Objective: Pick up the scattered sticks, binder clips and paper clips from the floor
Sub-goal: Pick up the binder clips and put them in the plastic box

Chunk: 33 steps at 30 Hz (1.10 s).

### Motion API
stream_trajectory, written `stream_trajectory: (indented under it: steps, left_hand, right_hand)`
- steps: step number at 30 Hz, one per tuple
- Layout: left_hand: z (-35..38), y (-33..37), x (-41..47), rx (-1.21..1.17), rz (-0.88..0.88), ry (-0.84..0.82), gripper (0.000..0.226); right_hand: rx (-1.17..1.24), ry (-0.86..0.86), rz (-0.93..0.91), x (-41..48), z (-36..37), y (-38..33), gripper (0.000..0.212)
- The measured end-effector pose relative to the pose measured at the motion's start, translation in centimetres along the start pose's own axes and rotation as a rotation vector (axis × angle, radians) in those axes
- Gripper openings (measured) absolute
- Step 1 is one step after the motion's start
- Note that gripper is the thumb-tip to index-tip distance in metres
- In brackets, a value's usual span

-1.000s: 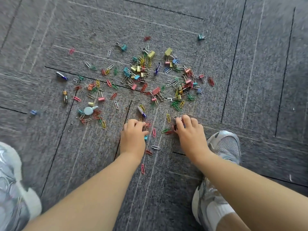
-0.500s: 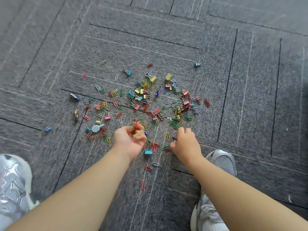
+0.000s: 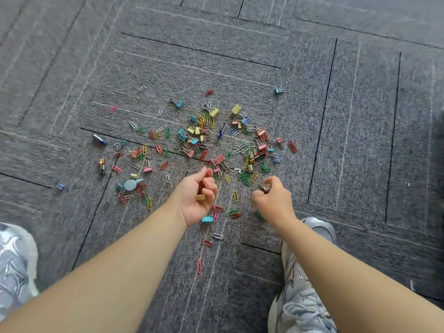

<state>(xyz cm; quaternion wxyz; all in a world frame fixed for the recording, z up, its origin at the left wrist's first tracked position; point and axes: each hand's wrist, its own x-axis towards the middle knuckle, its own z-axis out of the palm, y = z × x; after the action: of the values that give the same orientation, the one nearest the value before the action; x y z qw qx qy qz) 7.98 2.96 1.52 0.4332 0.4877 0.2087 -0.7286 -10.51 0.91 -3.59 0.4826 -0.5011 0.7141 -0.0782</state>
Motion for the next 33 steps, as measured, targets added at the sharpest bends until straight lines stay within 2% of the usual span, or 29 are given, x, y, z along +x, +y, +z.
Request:
stream_trajectory:
  steps: [3,5,7,9,13,16,18,21,25,28,30,33]
  left_hand:
    - [-0.1,-0.8,0.5,0.188,0.045,0.086,0.02]
    - [-0.3,-1.1,1.0,0.295,0.056,0.145,0.02]
    - [-0.5,-1.0,1.6,0.323,0.072,0.202,0.02]
    - [-0.8,-0.6,2.1,0.304,0.081,0.242,0.018]
    - [-0.7,0.1,3.1,0.347,0.111,0.291,0.011]
    - [-0.6,0.7,3.8,0.395,0.161,0.343,0.01]
    - [-0.6,1.3,4.3,0.428,0.219,0.379,0.01]
    - [-0.7,2.1,5.2,0.499,0.32,0.418,0.011]
    - [-0.8,3.2,6.3,0.464,0.416,0.4,0.012]
    - [-0.7,3.7,7.1,0.579,0.571,0.428,0.017]
    - [-0.8,4.4,7.5,0.72,0.717,0.498,0.013]
    - [-1.4,6.5,7.6,0.949,0.908,0.655,0.005]
  right_hand:
    - [0.337,0.054,0.114,0.5,-1.5,-0.6,0.007]
    - [0.54,0.081,0.221,1.6,-2.4,-1.1,0.014]
    - [0.635,0.089,0.275,2.8,-3.0,-1.7,0.019]
    - [0.517,0.097,0.224,3.8,-3.2,-2.2,0.014]
    - [0.036,0.176,-0.024,5.8,-2.8,-4.0,0.004]
    - [-0.343,0.231,-0.108,7.9,-2.2,-4.3,0.044]
    - [-0.515,0.208,-0.128,8.5,-1.7,-4.1,0.062]
    - [-0.605,0.106,-0.155,8.6,-0.8,-3.6,0.081]
    - [-0.644,0.036,-0.211,7.5,1.4,-3.9,0.096]
    - [-0.751,0.058,-0.277,6.1,3.3,-3.7,0.095]
    - [-0.806,0.109,-0.33,5.3,4.7,-2.4,0.083]
    - [-0.866,0.287,-0.593,4.9,6.0,-0.4,0.057]
